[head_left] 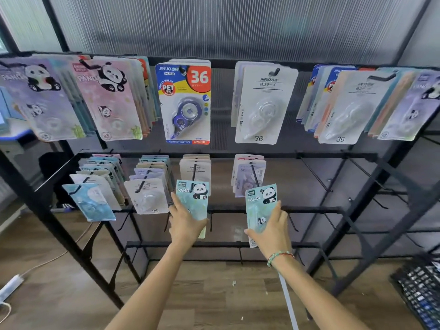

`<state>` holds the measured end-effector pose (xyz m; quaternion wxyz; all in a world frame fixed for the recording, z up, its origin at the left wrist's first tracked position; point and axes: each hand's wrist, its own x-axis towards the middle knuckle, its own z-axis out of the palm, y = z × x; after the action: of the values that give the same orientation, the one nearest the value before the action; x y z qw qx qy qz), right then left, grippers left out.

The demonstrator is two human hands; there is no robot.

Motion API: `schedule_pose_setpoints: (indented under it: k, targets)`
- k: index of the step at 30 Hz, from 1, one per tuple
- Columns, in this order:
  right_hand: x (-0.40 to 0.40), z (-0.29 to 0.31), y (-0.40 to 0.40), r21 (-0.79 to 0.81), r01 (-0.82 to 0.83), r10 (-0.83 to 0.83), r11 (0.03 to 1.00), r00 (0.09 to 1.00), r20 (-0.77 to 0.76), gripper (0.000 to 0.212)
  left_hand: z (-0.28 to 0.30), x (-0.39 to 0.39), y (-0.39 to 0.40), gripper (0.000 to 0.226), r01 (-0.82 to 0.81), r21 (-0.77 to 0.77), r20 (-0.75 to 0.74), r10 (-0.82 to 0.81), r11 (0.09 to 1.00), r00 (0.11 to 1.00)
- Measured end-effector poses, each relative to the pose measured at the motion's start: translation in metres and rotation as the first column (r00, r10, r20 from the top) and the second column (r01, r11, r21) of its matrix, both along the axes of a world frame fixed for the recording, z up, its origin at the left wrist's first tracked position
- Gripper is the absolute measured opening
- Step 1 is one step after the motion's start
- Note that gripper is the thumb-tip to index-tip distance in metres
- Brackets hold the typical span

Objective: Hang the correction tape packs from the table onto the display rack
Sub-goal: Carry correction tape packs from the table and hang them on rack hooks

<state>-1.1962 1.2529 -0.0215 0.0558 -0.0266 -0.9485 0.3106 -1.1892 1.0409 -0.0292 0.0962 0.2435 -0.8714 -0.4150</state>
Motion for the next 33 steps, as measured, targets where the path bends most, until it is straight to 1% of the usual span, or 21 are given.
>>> schedule_pose_setpoints:
  k: [7, 17, 21, 24, 29, 33]
  targets:
    - [0.0, -0.001, -0.005, 0.075, 0.044, -0.044, 0.996, 0.999, 0.001, 0.126, -0.002, -0.008, -0.001, 0.13, 0.007, 0.013, -0.009, -0.007, 1.0, 1.0]
    - [-0.009, -0.008, -0.014, -0.024, 0.099, -0.099, 0.995, 0.995, 0.021, 0.128, -0.008, -0.015, -0.008, 0.129, 0.038, 0.0, -0.048, -0.038, 0.999, 0.998]
    - [-0.014, -0.012, -0.01, 0.002, 0.089, -0.089, 0.996, 0.995, 0.047, 0.127, -0.009, -0.021, -0.008, 0.128, 0.05, 0.014, -0.063, -0.049, 0.999, 0.997]
    - [-0.027, -0.009, -0.013, -0.004, 0.063, -0.062, 0.998, 0.995, 0.079, 0.127, -0.01, -0.025, -0.008, 0.129, 0.052, 0.022, -0.069, -0.05, 0.998, 0.996]
    - [-0.057, -0.006, -0.023, -0.034, 0.066, -0.061, 0.997, 0.989, 0.136, 0.126, -0.01, -0.039, -0.01, 0.127, 0.063, 0.032, -0.054, -0.062, 0.997, 0.997]
    - [-0.085, -0.007, -0.03, -0.019, 0.075, -0.072, 0.997, 0.99, 0.125, 0.119, -0.013, -0.055, -0.015, 0.127, 0.07, 0.062, -0.092, -0.064, 0.996, 0.994]
